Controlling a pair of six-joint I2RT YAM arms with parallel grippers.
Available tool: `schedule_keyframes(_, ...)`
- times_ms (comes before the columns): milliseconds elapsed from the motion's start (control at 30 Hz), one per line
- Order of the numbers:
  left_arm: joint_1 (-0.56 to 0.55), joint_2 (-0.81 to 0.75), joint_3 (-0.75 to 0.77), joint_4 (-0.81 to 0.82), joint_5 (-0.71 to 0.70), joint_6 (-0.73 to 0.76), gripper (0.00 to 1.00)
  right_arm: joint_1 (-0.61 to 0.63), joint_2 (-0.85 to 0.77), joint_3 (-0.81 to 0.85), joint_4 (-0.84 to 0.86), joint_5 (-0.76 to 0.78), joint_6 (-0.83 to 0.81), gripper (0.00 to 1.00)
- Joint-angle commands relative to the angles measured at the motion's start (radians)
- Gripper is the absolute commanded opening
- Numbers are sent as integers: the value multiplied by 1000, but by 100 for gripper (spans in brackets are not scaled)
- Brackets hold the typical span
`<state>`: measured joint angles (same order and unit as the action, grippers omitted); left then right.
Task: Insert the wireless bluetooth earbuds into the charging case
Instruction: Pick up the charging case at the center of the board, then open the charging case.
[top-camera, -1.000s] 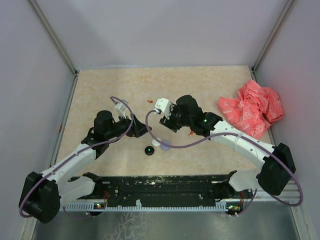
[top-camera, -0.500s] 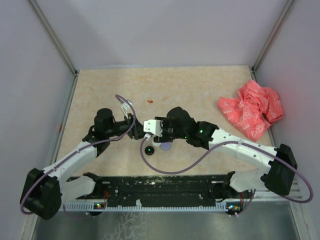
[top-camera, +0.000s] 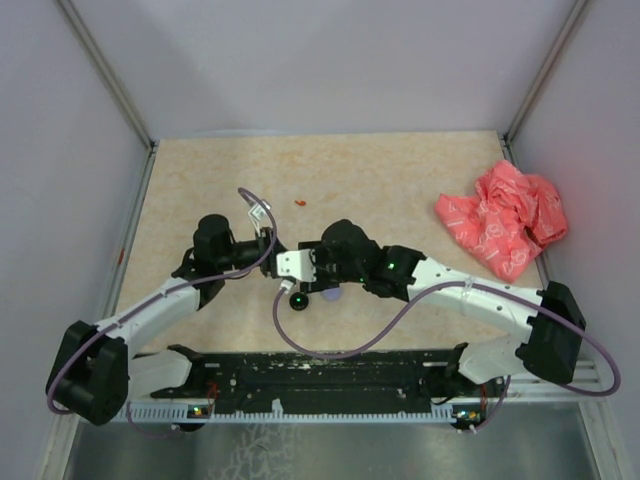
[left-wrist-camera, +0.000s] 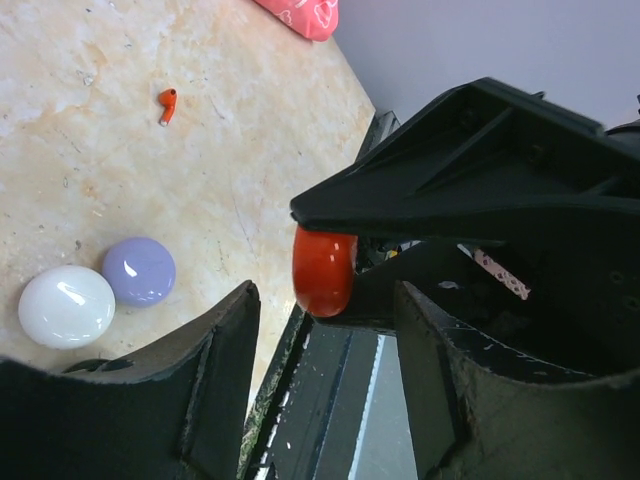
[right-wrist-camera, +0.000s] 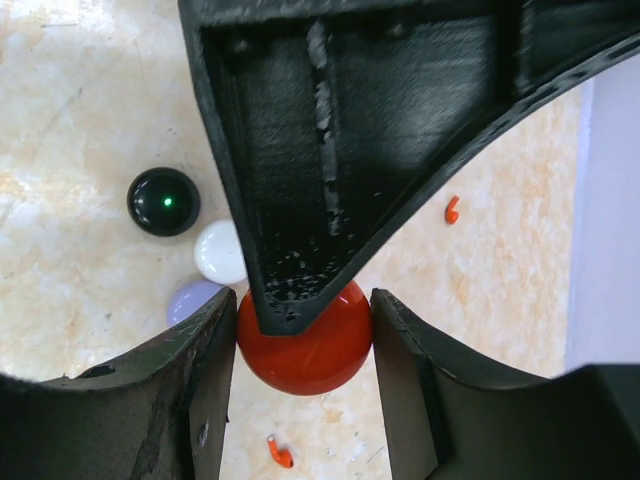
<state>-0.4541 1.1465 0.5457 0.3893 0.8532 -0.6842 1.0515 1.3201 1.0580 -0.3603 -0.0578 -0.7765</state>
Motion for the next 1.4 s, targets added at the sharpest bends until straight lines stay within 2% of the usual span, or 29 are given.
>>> schedule_keyframes(0, -7, 21, -8, 51, 37, -5, 60, 21, 0, 78, 60, -8, -33, 44)
schedule_keyframes(233, -12, 37, -11, 99, 66, -15, 50, 30, 4, 81, 78, -24, -56, 45)
schedule_keyframes(367, -11, 38, -19, 132, 72, -12, 37, 30, -1, 65, 97, -36, -63, 49)
schedule_keyframes(533, -10, 10, -27, 135, 45, 60, 15, 30, -39, 35, 117, -24, -56, 58)
schedule_keyframes(667, -10, -28, -51, 138, -10, 166, 6, 27, -96, 14, 125, -23, -11, 66)
schedule_keyframes(767, -9, -60, -96, 223, -51, 202, 1, -3, -129, 17, 121, -81, 55, 69)
schedule_keyframes(900, -9, -98, -189, 395, -95, 232, 0, -84, -162, 33, 129, -206, 196, 71)
schedule_keyframes(1067, -9, -131, -302, 645, -140, 293, 0, -143, -138, 51, 158, -251, 373, 71)
schedule_keyframes(1233, -9, -131, -388, 904, -166, 319, 0, -178, -83, 55, 198, -337, 490, 71)
schedule_keyframes(1367, -9, -113, -413, 1005, -142, 365, 0, -190, -45, 55, 241, -384, 542, 71)
